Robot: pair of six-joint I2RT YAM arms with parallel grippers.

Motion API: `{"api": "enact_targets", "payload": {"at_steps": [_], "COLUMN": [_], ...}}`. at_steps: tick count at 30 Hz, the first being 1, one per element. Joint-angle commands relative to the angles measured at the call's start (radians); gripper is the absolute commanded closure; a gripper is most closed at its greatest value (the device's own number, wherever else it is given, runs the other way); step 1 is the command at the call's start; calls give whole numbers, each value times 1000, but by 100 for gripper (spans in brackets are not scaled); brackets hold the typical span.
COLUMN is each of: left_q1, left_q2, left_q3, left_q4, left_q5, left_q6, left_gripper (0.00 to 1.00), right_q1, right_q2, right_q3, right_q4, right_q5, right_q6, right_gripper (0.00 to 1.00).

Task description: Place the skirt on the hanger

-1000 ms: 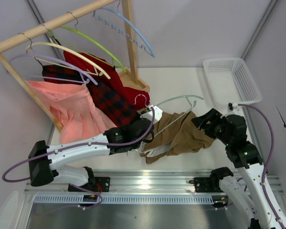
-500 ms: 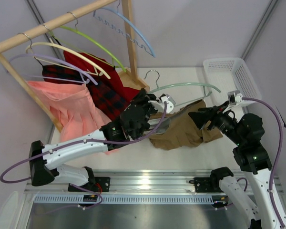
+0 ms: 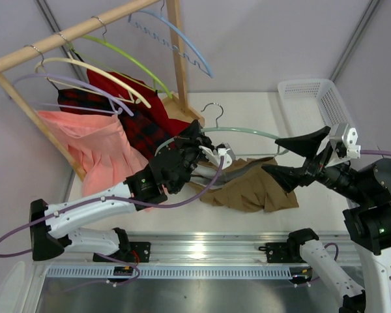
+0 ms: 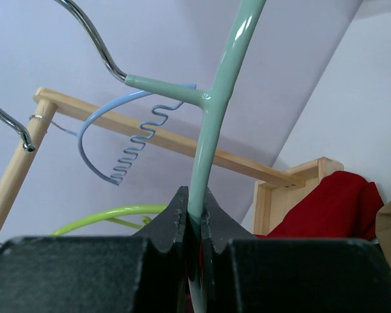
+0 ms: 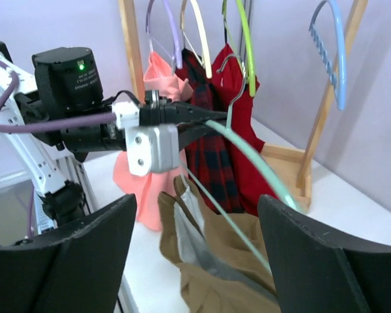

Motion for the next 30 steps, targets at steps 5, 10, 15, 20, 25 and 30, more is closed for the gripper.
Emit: {"api": "enact_targets", "payload": {"at_steps": [5,10,15,20,25,30], "left_q1": [9,9,9,11,11,11], "left_q2": [-69,-103,-107,-98,-81,-60], "left_q3": [-32,-48,-23,15,18,52], "left_q4": [147,154,130,78,61,65], "left_q5": [100,153,177,200,196,204], "left_q6": [45,45,58,48,46,45], "left_gripper": [100,100,100,100,100,100], "right_q1": [-3,-1,-1,0,0,13], "right_q2": [215,375,401,397,375,360], "right_q3": [217,279,239,207,242,203], "right_q4": [-217,-321,-309,-267,-245,-231], "right_q5": [65,97,-41,-108,-53,-104], "right_q6": [-202,-270,-279,-267,-234,-204], "right_gripper": [9,8,9,12,11,11]}}
